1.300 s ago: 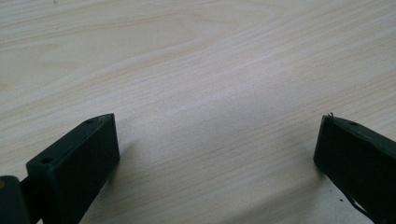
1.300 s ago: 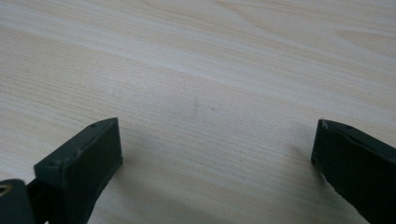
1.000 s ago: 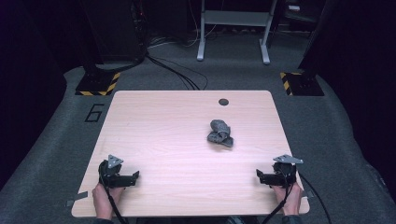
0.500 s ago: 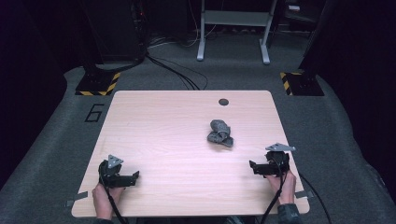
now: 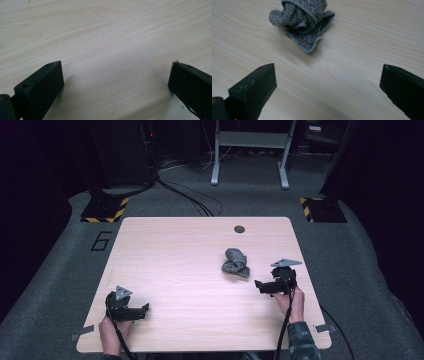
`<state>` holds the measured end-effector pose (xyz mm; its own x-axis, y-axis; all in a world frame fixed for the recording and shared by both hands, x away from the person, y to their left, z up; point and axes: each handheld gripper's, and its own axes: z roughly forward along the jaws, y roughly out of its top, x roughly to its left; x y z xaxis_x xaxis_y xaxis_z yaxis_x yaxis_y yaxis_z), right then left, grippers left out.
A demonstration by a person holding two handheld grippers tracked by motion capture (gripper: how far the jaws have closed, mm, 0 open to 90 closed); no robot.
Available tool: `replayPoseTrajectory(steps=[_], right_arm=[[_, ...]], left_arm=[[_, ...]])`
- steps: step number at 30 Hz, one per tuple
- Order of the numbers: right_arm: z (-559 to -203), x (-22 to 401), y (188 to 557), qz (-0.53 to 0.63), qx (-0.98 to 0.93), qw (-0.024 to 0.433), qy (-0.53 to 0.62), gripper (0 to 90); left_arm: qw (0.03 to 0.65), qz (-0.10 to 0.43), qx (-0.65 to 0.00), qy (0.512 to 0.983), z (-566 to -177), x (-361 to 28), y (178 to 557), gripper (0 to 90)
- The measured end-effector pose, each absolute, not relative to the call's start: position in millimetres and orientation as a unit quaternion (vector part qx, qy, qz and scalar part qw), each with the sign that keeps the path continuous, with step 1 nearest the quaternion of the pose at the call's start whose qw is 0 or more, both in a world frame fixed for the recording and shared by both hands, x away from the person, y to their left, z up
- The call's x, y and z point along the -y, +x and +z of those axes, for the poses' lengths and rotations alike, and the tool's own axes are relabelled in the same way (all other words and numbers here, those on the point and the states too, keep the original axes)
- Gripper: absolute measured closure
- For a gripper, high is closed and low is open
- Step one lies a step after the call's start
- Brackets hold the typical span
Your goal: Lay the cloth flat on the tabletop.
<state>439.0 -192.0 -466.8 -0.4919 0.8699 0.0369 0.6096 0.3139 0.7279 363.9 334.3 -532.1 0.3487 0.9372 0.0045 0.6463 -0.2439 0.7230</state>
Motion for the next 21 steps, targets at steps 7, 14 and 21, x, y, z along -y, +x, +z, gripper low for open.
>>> replayPoseTrajectory(steps=[7,14,21], right_arm=[[-462.6,171.3,461.5,0.355,-0.797,0.172,0.457,0.5],[-461.9,150.2,484.9,0.358,-0.802,0.153,0.452,1.4],[-463.8,133.0,506.3,0.366,-0.804,0.138,0.448,5.4]], left_arm=[[0.322,0.226,-0.523,0.756,-532.1,-334.3,364.0,0.1],[0.322,0.226,-0.523,0.756,-532.1,-334.2,363.9,0.0],[0.322,0.226,-0.523,0.756,-532.1,-334.2,363.9,0.0]])
